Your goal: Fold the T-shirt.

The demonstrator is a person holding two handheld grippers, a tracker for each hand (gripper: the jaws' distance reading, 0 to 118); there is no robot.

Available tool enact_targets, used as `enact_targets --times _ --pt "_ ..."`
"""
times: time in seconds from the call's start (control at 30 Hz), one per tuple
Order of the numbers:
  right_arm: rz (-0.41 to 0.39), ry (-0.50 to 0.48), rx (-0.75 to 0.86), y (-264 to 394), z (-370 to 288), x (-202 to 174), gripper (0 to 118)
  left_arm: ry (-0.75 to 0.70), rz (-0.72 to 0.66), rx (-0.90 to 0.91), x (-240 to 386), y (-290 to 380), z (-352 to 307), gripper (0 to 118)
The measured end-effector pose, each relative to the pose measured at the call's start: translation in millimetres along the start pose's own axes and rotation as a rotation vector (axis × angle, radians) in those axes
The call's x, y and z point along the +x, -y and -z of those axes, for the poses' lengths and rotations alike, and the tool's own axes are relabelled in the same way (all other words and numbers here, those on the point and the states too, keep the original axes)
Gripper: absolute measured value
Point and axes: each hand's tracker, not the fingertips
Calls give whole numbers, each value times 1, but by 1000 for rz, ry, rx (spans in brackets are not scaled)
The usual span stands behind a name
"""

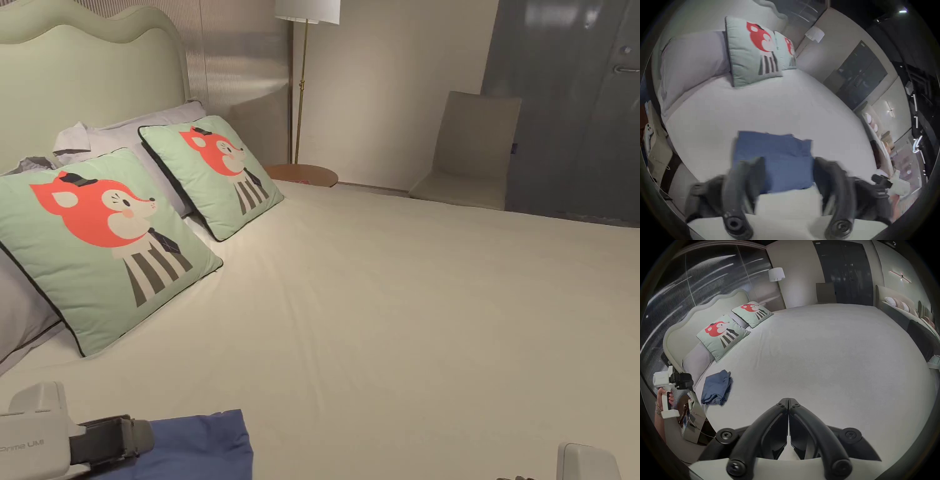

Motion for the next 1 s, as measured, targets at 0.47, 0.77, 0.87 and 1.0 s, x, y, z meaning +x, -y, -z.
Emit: enact_targets --times 0.47,0.77,0.87,1.0 --pt "-34 247 226 8 -74 31 0 43 410 124 184 76 56 0" --pt "-134 465 651 -21 -145 28 1 29 563 663 277 85 11 0" --pt "-156 519 769 -27 -162 22 1 -21 613 800 296 90 0 0" --pt "-179 560 877 -33 -179 13 1 -48 643 910 310 99 -7 0"
